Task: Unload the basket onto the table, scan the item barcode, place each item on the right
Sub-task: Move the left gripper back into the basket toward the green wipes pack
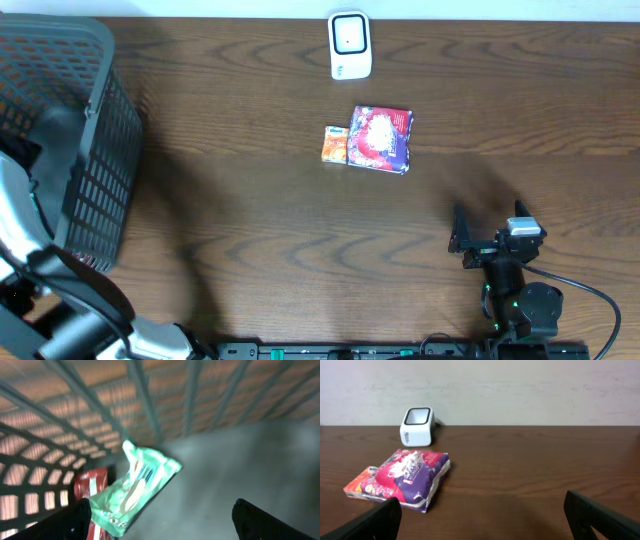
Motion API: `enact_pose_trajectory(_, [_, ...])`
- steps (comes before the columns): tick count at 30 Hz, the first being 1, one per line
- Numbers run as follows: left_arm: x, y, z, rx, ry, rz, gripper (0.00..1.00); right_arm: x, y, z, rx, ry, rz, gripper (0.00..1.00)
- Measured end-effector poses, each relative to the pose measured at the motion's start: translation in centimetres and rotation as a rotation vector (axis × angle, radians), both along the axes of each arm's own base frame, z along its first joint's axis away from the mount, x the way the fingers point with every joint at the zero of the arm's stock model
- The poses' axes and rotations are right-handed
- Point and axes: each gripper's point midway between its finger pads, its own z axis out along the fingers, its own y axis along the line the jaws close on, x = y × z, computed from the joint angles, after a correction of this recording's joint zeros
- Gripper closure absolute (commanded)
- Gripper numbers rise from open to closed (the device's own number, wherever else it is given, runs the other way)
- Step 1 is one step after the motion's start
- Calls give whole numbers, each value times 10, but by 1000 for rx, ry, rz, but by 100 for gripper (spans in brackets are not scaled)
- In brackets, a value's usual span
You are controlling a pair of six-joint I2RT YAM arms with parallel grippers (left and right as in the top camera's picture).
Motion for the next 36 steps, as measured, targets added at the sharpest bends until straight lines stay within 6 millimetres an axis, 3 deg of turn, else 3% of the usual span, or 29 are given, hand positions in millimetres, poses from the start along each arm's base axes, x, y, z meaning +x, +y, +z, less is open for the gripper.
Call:
enact_pose_trajectory(6, [-13, 2, -51, -83, 101, 22, 10, 0, 0, 0, 0, 0, 0, 1])
enact_pose_trajectory(16, [-24, 9, -90, -144, 171, 49, 11, 0, 0, 0, 0, 0, 0, 1])
enact_pose_trajectory(20, [-29, 12, -100, -161, 187, 64, 37, 0, 0, 0, 0, 0, 0, 1])
enact_pose_trajectory(21, [-30, 12, -103, -166, 192, 65, 38, 0, 0, 0, 0, 0, 0, 1])
enact_pose_trajectory(25, [-33, 13, -108, -175, 205, 66, 56, 0, 0, 0, 0, 0, 0, 1])
enact_pose_trajectory(28, [-33, 12, -110, -179, 210, 62, 81, 0, 0, 0, 0, 0, 0, 1])
enact_pose_trajectory(30, [-33, 12, -110, -180, 209, 62, 92, 0, 0, 0, 0, 0, 0, 1])
enact_pose_trajectory(36, [-26, 11, -111, -194, 178, 46, 93, 0, 0, 0, 0, 0, 0, 1])
